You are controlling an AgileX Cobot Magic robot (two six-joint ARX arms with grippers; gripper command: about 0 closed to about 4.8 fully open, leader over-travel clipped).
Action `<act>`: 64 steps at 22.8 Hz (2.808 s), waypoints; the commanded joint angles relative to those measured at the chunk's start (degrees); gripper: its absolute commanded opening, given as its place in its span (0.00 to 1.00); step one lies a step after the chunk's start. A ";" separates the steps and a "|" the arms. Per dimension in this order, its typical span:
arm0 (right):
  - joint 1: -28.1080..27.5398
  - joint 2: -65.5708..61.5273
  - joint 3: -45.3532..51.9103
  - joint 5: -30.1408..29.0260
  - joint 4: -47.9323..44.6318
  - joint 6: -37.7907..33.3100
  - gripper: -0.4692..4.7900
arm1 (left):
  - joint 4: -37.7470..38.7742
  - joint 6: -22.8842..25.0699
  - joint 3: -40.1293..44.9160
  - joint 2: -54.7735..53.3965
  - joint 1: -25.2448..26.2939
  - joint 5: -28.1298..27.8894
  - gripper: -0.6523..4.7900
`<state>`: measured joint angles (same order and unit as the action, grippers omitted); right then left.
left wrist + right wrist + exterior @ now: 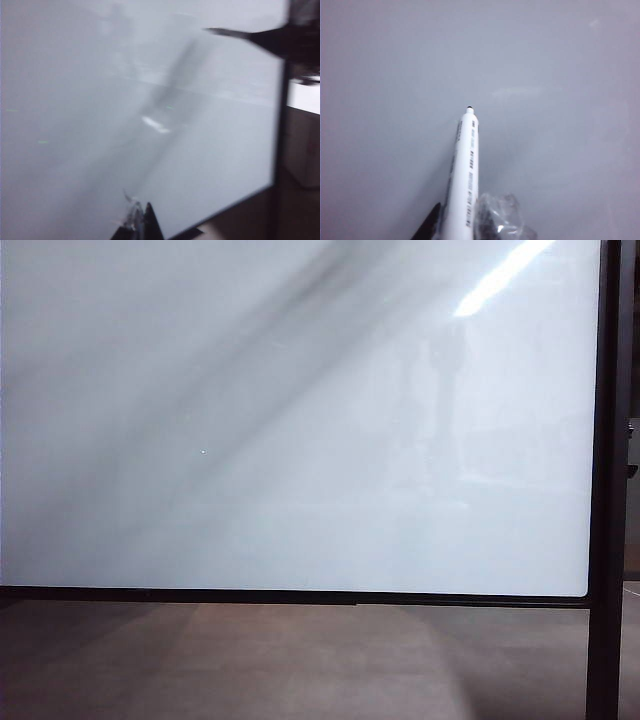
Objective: Reach to the right to find the marker pen, pick it up, and write the number 8 on the whiteboard.
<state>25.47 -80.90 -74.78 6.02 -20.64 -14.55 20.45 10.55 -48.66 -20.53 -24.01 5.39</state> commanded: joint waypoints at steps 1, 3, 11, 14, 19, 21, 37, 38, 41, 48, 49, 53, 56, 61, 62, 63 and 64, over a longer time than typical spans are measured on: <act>0.09 -1.88 -1.55 0.20 -1.11 1.03 0.08 | -3.41 -0.02 -0.13 -0.76 -2.99 0.24 0.11; 0.09 -2.43 -1.77 0.07 -1.79 1.03 0.08 | -4.17 -0.02 -0.15 -0.74 -2.95 0.24 0.11; 0.04 -3.26 -1.81 0.13 -2.32 1.16 0.08 | -4.17 -0.02 -0.15 -0.74 -2.89 0.24 0.11; 0.04 -3.87 -1.73 0.15 -1.09 1.07 0.08 | -4.17 -0.02 -0.15 -0.72 -2.86 0.24 0.11; 0.04 -4.17 -1.01 0.55 0.37 1.07 0.08 | -4.24 -0.02 -0.15 -0.72 -2.86 0.24 0.11; 0.04 -4.17 0.72 1.03 0.68 1.07 0.08 | -4.26 -0.02 -0.15 -0.72 -2.86 0.24 0.11; -1.77 -3.69 10.36 5.09 -2.08 -0.90 0.08 | -4.26 -0.02 -0.17 -0.68 -2.86 0.24 0.11; -2.36 -3.50 10.36 5.92 -1.81 -0.96 0.08 | -4.26 -0.02 -0.20 -0.68 -2.86 0.24 0.11; -3.93 -3.08 10.36 6.14 -1.53 -0.96 0.08 | -4.26 -0.02 -0.22 -0.68 -2.86 0.24 0.11; -6.97 -1.16 11.26 8.52 0.55 -0.85 0.08 | -4.26 -0.02 -0.22 -0.68 -2.84 0.24 0.11; -7.43 -0.81 11.56 8.59 0.52 -0.85 0.08 | -4.26 -0.02 -0.22 -0.68 -2.84 0.24 0.11; -8.83 0.98 12.90 7.80 0.72 -0.85 0.08 | -4.26 -0.02 -0.22 -0.70 -2.84 0.24 0.11; -8.83 1.95 13.31 6.16 0.70 -0.83 0.08 | -4.26 -0.02 -0.22 -0.68 -2.84 0.24 0.11; -6.82 4.02 13.31 3.15 -1.57 -0.87 0.08 | -4.26 -0.02 -0.22 -0.68 -2.84 0.22 0.11; -5.90 4.35 13.14 2.75 -2.84 -0.87 0.08 | -4.26 -0.02 -0.22 -0.66 -2.84 0.22 0.11; -5.25 4.61 12.85 2.80 -3.72 -0.81 0.08 | -4.28 -0.02 -0.22 -0.63 -2.84 0.22 0.11; -4.76 4.66 12.24 2.78 -4.15 -0.66 0.08 | -4.28 -0.02 -0.22 -0.63 -2.82 0.24 0.11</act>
<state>19.99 -76.66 -61.32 9.50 -21.96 -15.29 16.93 10.55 -48.69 -21.17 -26.89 5.45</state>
